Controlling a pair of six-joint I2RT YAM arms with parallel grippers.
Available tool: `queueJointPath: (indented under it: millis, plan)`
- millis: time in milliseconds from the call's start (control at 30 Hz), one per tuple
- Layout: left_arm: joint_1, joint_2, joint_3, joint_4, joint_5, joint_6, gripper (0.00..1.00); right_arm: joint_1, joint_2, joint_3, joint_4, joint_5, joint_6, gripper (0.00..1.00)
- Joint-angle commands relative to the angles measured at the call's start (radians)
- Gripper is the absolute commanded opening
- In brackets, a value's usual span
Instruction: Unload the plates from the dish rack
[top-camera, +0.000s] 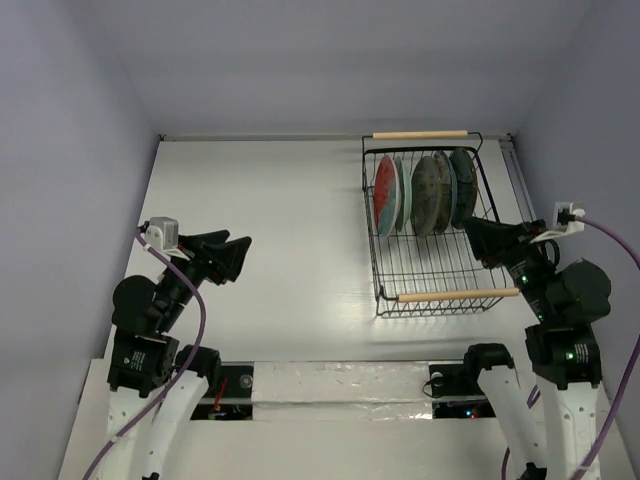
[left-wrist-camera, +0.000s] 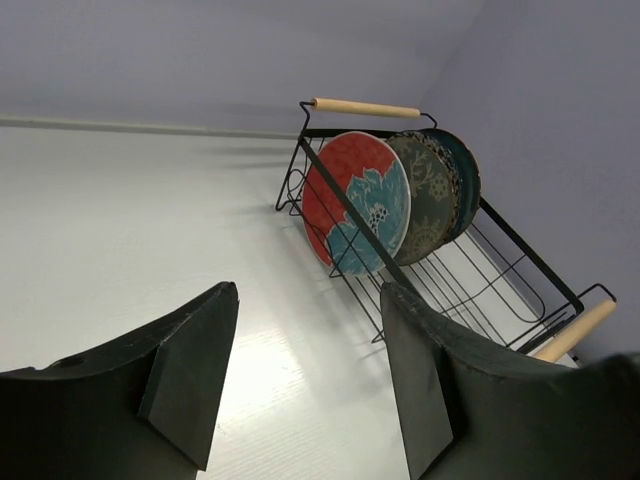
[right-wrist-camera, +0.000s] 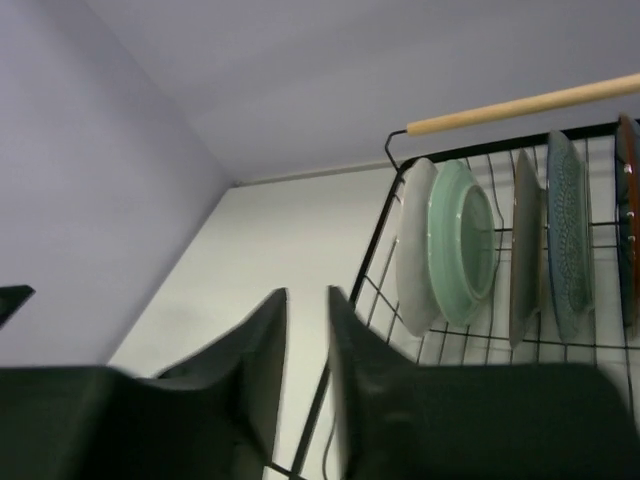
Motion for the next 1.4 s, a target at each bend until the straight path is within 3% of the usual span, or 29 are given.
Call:
queueJointPath:
  millis: [0,33,100,167,300,367,433,633,733,767,800,833,900,1033,1367]
  plan:
    - [-0.002,0.002,-0.002,0.028,0.018,0.018,0.57,-0.005,0.083,0.052,0.078,-0.105,0.011,0.15]
    - [-0.002,0.0,-0.003,0.017,0.016,0.026,0.58,-0.005,0.101,0.058,0.083,-0.112,0.011,0.02]
    - [-0.002,-0.01,-0.015,0.013,0.013,0.035,0.57,0.009,0.144,0.069,0.096,-0.119,0.017,0.0]
    - [-0.002,-0.013,-0.031,0.019,0.015,0.03,0.51,0.06,0.177,0.08,0.115,-0.1,0.017,0.0]
    - [-0.002,-0.018,-0.049,0.033,0.001,0.021,0.25,0.256,0.282,0.17,0.078,0.092,-0.027,0.0]
    - [-0.002,-0.015,-0.054,0.03,-0.024,0.012,0.07,0.378,0.379,0.222,0.025,0.259,-0.064,0.0]
    - [-0.002,-0.01,-0.052,0.02,-0.037,0.01,0.0,0.426,0.453,0.3,-0.034,0.401,-0.09,0.0]
    - [-0.002,-0.024,-0.061,0.019,-0.053,0.003,0.0,0.468,0.735,0.449,-0.15,0.672,-0.17,0.01]
    - [-0.002,-0.033,-0.066,0.017,-0.062,-0.003,0.12,0.468,0.867,0.537,-0.193,0.715,-0.199,0.17]
    - [-0.002,-0.036,-0.068,0.017,-0.064,-0.005,0.16,0.468,0.896,0.555,-0.193,0.724,-0.205,0.31]
    - [-0.002,-0.042,-0.068,0.017,-0.064,-0.005,0.2,0.468,0.924,0.587,-0.198,0.733,-0.217,0.37]
    - [-0.002,-0.044,-0.069,0.019,-0.064,-0.006,0.28,0.468,0.975,0.606,-0.222,0.746,-0.217,0.4]
    - [-0.002,-0.052,-0.069,0.017,-0.065,-0.008,0.34,0.468,1.016,0.641,-0.221,0.746,-0.227,0.47]
    - [-0.002,-0.061,-0.072,0.019,-0.068,-0.01,0.42,0.468,1.135,0.704,-0.265,0.772,-0.234,0.48]
    - [-0.012,-0.066,-0.074,0.022,-0.068,-0.013,0.44,0.477,1.24,0.739,-0.273,0.781,-0.247,0.37]
